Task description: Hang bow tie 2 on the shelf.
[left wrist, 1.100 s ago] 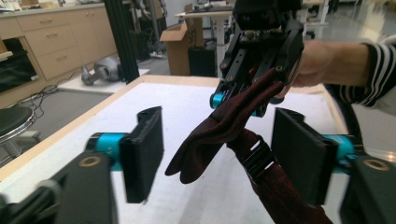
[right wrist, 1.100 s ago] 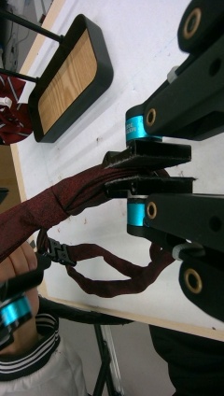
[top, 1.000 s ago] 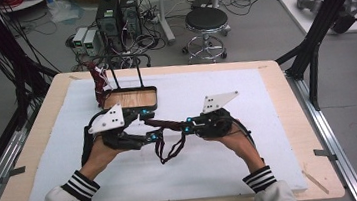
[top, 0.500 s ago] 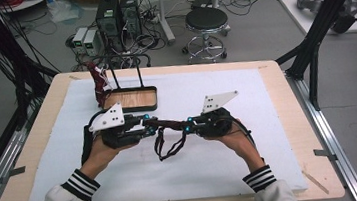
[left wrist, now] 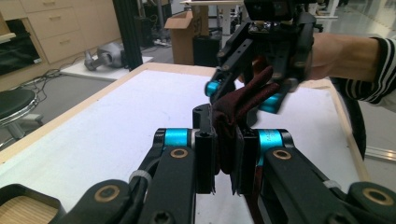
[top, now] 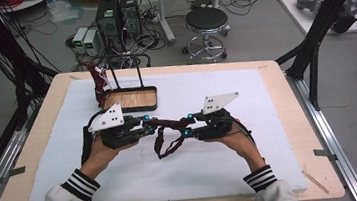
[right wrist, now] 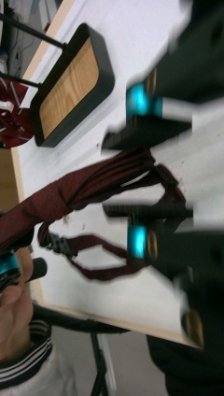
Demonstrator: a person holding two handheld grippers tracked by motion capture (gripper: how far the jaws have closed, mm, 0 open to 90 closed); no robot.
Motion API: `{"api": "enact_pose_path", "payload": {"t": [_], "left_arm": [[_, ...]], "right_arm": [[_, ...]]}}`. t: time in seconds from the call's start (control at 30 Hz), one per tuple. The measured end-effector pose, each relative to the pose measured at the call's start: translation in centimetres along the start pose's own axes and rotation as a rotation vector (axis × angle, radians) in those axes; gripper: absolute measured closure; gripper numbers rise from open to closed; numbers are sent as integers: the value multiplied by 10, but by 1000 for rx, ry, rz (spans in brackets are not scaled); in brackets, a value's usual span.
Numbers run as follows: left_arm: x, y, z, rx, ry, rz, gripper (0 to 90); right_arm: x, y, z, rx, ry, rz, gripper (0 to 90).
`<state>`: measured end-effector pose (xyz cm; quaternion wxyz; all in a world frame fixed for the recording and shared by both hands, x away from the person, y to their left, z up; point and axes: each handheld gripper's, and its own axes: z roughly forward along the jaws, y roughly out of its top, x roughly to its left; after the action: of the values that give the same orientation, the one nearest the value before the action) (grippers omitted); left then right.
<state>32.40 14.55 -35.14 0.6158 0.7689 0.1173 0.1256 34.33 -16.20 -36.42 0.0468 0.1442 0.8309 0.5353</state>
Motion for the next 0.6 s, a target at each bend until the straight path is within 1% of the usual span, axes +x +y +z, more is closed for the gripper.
{"api": "enact_pose_path", "payload": {"t": [0.03, 0.07, 0.1, 0.17, 0.23, 0.3, 0.33, 0.37, 0.47, 0.5, 0.53, 0.57, 0.6], "left_arm": [[0, 0, 0, 0, 3, 1, 821], [0, 0, 0, -2, 4, 0, 821], [0, 0, 0, 1, 8, 4, 820], [0, 0, -1, 0, 15, 0, 821], [0, 0, -1, 1, 17, 4, 821], [0, 0, -2, 0, 20, 2, 821], [0, 0, -2, 0, 25, 3, 821], [1, 0, -3, 0, 26, 1, 821], [2, -1, -5, 2, 38, 2, 820], [2, -1, -5, -2, 43, 0, 820], [3, -1, -6, -6, 48, -1, 820], [4, -1, -8, -5, 53, 2, 820], [5, -1, -9, -7, 59, 1, 820]], "right_arm": [[0, 0, 1, 1, -17, -7, 326], [2, 0, 2, 12, -37, -14, 179], [2, -1, 3, 25, -54, -35, 84], [3, -1, 3, 41, -75, -52, 81], [4, -1, 3, 37, -87, -50, 7], [4, 0, 1, 26, -101, -51, 6], [5, 0, 0, 25, -103, -40, 6], [4, 1, -2, 17, -116, -47, 6], [5, 1, -7, 14, -140, -46, 6], [6, 1, -9, 14, -151, -36, 6], [7, 1, -12, 4, -164, -40, 6], [7, 1, -15, -4, -174, -33, 6], [8, 0, -18, -23, -186, -28, 6]]}}
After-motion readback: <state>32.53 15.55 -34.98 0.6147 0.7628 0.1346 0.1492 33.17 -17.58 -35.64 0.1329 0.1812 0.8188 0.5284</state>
